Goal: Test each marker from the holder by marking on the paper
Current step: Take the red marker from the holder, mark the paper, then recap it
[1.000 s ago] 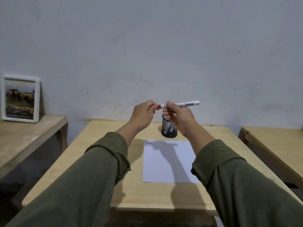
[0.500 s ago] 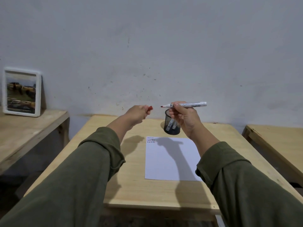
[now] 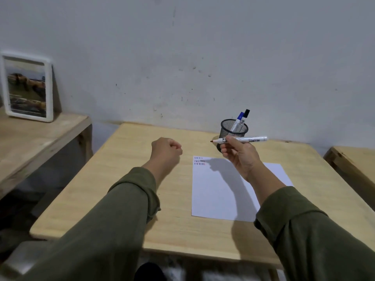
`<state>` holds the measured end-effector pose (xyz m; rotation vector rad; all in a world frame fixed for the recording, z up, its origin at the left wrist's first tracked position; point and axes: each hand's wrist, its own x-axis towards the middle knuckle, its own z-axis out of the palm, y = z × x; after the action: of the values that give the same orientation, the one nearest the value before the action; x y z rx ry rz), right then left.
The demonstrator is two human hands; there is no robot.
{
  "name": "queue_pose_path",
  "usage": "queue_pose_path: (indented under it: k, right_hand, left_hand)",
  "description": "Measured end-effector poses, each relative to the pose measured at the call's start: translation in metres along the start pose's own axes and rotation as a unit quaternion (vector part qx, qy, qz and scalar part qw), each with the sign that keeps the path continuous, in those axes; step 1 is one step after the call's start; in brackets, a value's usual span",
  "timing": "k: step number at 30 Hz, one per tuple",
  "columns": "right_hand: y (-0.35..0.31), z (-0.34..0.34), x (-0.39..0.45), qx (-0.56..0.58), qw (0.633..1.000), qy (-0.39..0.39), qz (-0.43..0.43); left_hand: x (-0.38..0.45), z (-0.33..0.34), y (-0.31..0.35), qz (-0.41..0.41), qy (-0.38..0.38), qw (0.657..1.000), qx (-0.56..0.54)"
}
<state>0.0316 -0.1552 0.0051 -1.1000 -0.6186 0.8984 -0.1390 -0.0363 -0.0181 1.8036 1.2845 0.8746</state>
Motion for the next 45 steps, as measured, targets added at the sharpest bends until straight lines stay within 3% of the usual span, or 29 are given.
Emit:
queue_pose_path:
  k: [4,6,14,17,21,23,25,28,35,45]
  right_hand:
    - [0.004,-0.007,-0.003,0.013,1.000,0.009,0.004]
    - [0.040,-0.010,0.025,-0.022,0.998,0.025,0.048]
    - [0.041,-0.012,0.024,-0.019,0.998,0.031,0.045]
    - [0.043,-0.011,0.022,-0.012,0.998,0.035,0.048]
    - [0.051,-0.008,0.019,-0.019,0.998,0.046,0.048]
    - [0.058,-0.003,0.016,-0.024,0.997,0.056,0.040]
    - [0.066,0.002,0.015,-0.049,0.996,0.073,0.027]
    - [0.076,0.010,0.013,-0.126,0.987,0.098,0.018]
    - [0.096,0.012,0.018,-0.259,0.960,0.103,0.011]
    - [0.100,0.012,0.018,-0.339,0.938,0.068,-0.014]
  left_hand:
    - [0.002,0.005,-0.007,0.001,-0.027,0.997,0.074]
    - [0.024,0.027,-0.042,-0.048,-0.054,0.993,0.097]
    - [0.025,0.030,-0.049,-0.030,-0.068,0.994,0.081]
    - [0.017,0.028,-0.052,0.012,-0.010,0.997,0.077]
    - [-0.008,0.019,-0.053,0.127,0.065,0.984,0.110]
    - [-0.023,0.017,-0.057,0.195,0.038,0.973,0.114]
    - [-0.036,0.018,-0.064,0.244,-0.048,0.960,0.132]
    - [-0.045,0.021,-0.075,0.254,-0.158,0.940,0.164]
    - [-0.047,0.021,-0.074,0.227,-0.188,0.942,0.161]
    - [-0.047,0.021,-0.073,0.216,-0.192,0.944,0.158]
